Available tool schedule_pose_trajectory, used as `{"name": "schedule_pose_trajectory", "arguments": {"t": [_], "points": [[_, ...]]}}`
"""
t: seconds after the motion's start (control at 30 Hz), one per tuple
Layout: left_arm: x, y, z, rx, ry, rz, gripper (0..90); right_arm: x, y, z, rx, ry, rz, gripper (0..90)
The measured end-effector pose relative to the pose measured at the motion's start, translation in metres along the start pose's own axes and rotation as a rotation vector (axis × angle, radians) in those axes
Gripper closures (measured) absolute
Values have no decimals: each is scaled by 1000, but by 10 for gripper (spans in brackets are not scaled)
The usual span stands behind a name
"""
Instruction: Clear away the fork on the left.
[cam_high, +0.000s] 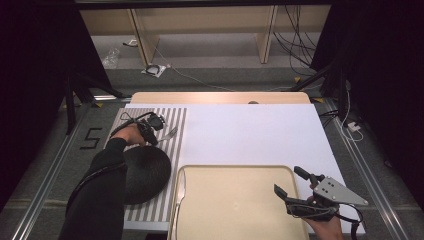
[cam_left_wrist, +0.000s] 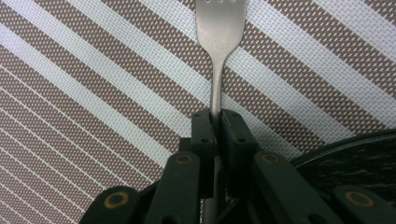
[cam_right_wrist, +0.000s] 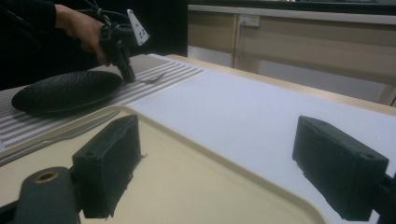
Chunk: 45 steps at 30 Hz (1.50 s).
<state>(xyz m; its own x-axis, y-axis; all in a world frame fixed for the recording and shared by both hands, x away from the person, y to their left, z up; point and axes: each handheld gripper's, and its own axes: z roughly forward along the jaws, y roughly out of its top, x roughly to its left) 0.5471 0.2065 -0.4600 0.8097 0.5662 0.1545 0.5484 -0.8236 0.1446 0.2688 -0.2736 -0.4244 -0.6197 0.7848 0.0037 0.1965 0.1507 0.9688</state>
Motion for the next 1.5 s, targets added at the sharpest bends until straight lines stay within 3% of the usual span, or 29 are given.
{"name": "schedule_pose_trajectory", "arguments": {"t": [0.13,0.33,0.37,0.53,0.7,0.83,0.9,1.1,1.27,1.5], "points": [[0,0,0,-4,6,0,840,-1,0,0,-3,-2,-3,163],[5,-1,-8,-34,72,-14,841,-1,0,0,-2,-3,-2,162],[7,-1,-14,-52,106,-29,841,-1,0,0,-3,-3,-3,162],[8,2,-26,-75,183,-26,841,-1,0,0,-3,-2,-3,163],[8,3,-35,-89,216,-33,841,0,0,0,-1,-3,1,162],[5,6,-43,-73,242,-63,841,-1,0,0,-3,-2,-3,162],[0,8,-49,-75,234,-82,842,-1,0,0,-3,-2,-3,162],[-12,14,-62,-84,206,-80,842,0,0,-1,2,-5,-2,163],[-21,17,-68,-82,185,-67,842,0,0,0,3,-6,-6,162],[-36,16,-81,-117,158,-47,842,0,0,0,4,-7,-6,162]]}}
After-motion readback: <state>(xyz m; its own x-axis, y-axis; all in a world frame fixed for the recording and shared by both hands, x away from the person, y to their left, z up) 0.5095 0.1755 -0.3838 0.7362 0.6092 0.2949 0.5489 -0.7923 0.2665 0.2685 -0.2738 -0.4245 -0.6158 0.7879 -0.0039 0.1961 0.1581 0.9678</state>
